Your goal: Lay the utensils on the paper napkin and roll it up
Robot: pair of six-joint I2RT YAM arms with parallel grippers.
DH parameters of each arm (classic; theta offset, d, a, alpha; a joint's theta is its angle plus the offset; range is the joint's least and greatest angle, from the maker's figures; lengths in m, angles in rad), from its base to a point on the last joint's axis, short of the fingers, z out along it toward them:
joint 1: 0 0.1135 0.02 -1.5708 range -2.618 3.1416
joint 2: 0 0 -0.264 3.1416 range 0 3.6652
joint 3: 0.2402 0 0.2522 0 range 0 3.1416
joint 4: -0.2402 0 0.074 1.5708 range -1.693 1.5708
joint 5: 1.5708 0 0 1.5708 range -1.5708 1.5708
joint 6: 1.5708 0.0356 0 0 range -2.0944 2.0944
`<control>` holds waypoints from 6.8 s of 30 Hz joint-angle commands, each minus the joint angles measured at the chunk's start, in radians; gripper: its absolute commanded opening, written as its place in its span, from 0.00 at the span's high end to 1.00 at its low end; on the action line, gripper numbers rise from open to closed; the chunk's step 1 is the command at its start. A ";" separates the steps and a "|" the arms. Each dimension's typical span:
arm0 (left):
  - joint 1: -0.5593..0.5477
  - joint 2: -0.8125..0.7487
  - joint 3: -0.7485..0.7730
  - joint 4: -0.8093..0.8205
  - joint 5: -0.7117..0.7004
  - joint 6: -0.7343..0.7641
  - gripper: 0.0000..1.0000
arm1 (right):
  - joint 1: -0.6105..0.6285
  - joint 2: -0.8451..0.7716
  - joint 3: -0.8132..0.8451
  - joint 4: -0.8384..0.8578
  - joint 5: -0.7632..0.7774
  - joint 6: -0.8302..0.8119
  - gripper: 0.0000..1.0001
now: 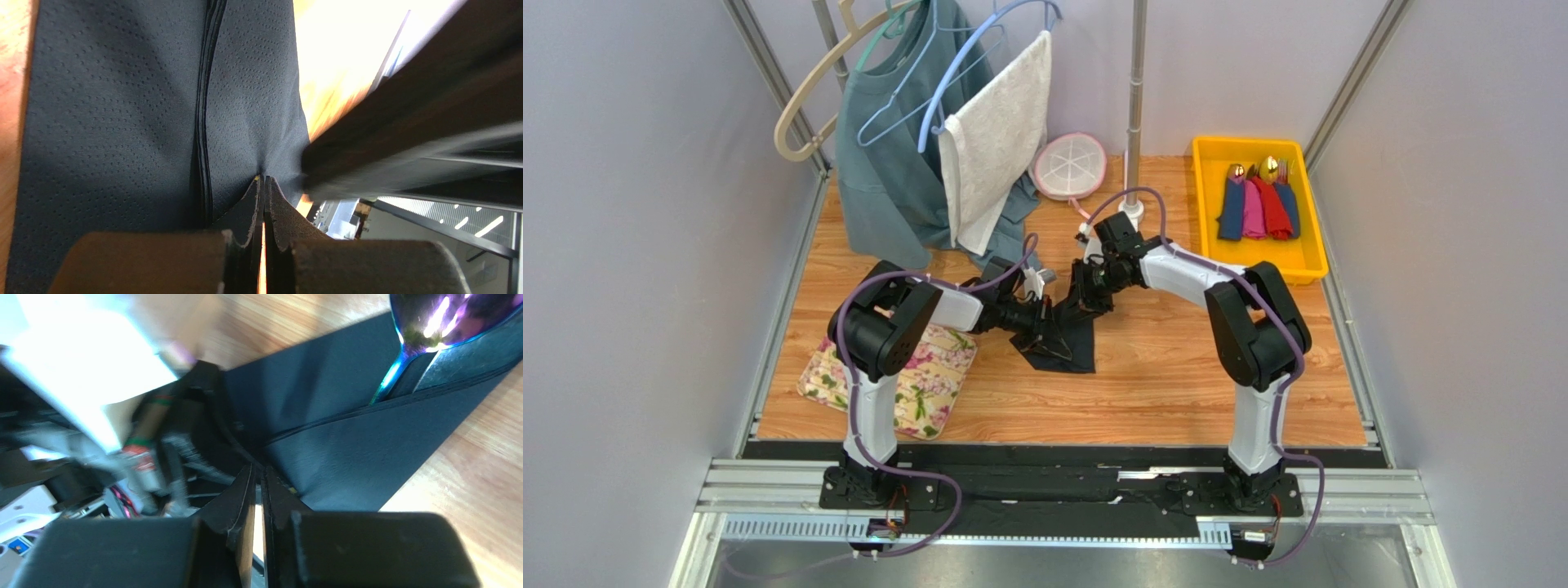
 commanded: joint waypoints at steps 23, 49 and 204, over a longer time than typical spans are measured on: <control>-0.033 -0.201 -0.062 0.104 -0.048 -0.062 1.00 | 0.014 0.116 -0.057 -0.002 0.110 -0.054 0.94; -0.021 -0.004 -0.025 -0.053 -0.160 0.047 1.00 | -0.082 -0.059 -0.067 0.111 -0.201 0.087 0.69; 0.147 -0.167 -0.212 0.323 0.137 -0.200 0.17 | -0.073 0.178 -0.072 0.116 -0.110 -0.113 1.00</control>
